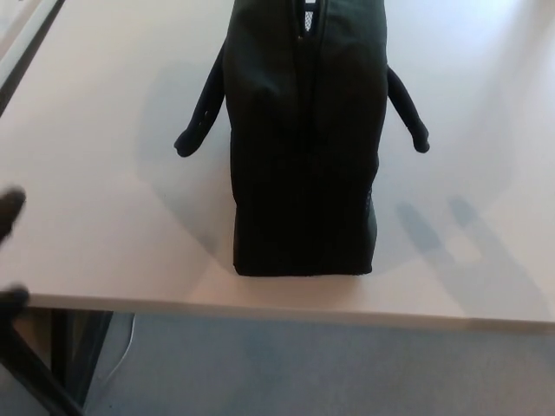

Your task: A lunch bag is kept on the middle of the desk and the robot uses both its hands to grab the opening of the bag from the left and right and moves its hands away from each other to spread the bag open

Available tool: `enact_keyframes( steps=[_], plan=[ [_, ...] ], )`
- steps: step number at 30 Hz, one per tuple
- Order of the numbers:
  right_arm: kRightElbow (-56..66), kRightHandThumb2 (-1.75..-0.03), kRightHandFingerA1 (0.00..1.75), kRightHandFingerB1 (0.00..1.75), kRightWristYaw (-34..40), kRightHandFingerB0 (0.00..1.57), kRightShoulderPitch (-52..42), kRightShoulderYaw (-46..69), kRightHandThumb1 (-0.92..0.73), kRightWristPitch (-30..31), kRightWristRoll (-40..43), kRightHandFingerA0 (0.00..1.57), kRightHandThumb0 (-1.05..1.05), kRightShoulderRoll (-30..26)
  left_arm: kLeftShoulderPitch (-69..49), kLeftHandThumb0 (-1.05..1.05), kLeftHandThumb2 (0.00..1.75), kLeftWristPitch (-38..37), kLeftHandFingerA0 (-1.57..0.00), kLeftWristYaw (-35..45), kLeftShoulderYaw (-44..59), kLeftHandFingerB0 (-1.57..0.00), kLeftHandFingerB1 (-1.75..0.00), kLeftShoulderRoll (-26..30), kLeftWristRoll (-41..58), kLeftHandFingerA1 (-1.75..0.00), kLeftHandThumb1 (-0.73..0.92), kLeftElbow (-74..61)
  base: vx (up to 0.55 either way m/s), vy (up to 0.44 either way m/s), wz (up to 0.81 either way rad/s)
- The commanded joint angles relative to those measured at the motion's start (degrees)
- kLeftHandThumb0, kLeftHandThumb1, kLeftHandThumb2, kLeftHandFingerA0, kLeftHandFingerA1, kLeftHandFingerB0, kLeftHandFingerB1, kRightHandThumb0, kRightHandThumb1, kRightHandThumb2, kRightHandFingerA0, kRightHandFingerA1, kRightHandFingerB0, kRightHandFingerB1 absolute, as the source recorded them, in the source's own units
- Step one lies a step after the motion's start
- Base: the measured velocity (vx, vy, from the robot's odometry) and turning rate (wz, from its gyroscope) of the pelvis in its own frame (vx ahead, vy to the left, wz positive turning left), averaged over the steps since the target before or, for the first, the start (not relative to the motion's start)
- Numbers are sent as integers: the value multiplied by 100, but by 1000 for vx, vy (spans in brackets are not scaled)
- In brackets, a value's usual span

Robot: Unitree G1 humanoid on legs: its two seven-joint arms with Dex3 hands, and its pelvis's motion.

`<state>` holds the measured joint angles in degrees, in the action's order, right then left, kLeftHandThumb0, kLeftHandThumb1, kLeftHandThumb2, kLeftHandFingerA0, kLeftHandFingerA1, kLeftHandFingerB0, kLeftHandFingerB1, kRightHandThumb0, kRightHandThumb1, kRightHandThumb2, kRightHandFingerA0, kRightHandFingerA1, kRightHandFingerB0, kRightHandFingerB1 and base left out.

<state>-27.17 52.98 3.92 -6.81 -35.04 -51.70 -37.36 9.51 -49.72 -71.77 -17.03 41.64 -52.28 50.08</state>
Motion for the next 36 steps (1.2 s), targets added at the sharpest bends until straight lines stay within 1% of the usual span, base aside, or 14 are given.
enact_keyframes(
  steps=[1,2,4,5,6,12,13,14,15,16,33,34,35,36],
  plan=[
    [-915,-60,33,27,2362,16,-1706,-711,-65,-1402,-278,31,-36,730,-2277,-47,64,-1906,-35,1252,165,-19,-27,-941,2917,-37,81,75,0,0,0],
    [-1096,-61,33,28,2315,18,-1586,-813,-67,-1321,-312,33,-43,809,-2296,-49,64,-1813,-35,1401,229,-20,-28,-1008,2882,-35,81,182,0,0,0],
    [-1330,-61,33,28,2241,18,-1432,-938,-67,-1209,-347,33,-43,920,-2307,-49,64,-1698,-35,1574,289,-20,-28,-1086,2833,-35,81,339,0,0,0],
    [-1680,-63,33,27,1735,14,-1264,-998,-71,-1136,-147,33,-47,1112,-2178,-54,87,-1698,-30,1770,334,-15,-40,-1105,2746,-46,65,629,0,0,0],
    [-1740,-61,35,27,1641,16,-1219,-1043,-71,-1054,-152,36,-46,1128,-2136,-48,63,-1724,-41,1915,378,-21,-27,-1146,2839,-37,80,727,0,0,0],
    [-1852,-61,36,28,1326,17,-999,-1124,-70,-802,-85,36,-45,1127,-1816,-50,63,-1676,-41,2586,639,-22,-27,-1351,3270,-37,80,974,0,0,0],
    [-1869,-79,46,37,1301,12,-945,-1117,-56,-796,-60,28,-50,1125,-1753,-56,91,-1646,-32,2633,650,-14,-41,-1371,3250,-49,65,975,0,0,0],
    [-1881,-79,46,37,1279,12,-901,-1111,-56,-791,-41,28,-50,1117,-1698,-56,91,-1631,-32,2681,672,-14,-41,-1390,3236,-49,65,991,0,0,0],
    [-1876,-61,37,28,1257,18,-892,-1099,-69,-774,-16,34,-44,1118,-1672,-55,91,-1614,-32,2717,680,-15,-41,-1395,3204,-49,65,986,0,0,0],
    [-1862,-79,46,38,1202,13,-905,-1073,-57,-773,44,27,-51,1129,-1651,-56,91,-1596,-33,2725,676,-15,-41,-1389,3136,-49,65,972,0,0,0],
    [-2111,-80,45,38,1299,12,-929,-1176,-58,-874,138,28,-51,1152,-1814,-56,89,-1701,-33,3823,967,-13,-40,-1502,3529,-49,64,886,0,0,0],
    [-2102,-61,36,28,1286,17,-936,-1173,-72,-856,152,35,-45,1155,-1824,-56,89,-1696,-33,3870,989,-13,-40,-1512,3554,-49,64,867,0,0,0],
    [-2087,-80,46,38,1261,12,-946,-1168,-58,-879,186,27,-51,1157,-1834,-56,89,-1690,-33,3939,1021,-13,-40,-1525,3586,-49,63,851,0,0,0],
    [-2085,-80,46,38,1255,12,-948,-1170,-58,-892,200,27,-51,1157,-1839,-56,89,-1685,-33,3988,1044,-13,-40,-1533,3607,-49,63,842,0,0,0]
  ],
)
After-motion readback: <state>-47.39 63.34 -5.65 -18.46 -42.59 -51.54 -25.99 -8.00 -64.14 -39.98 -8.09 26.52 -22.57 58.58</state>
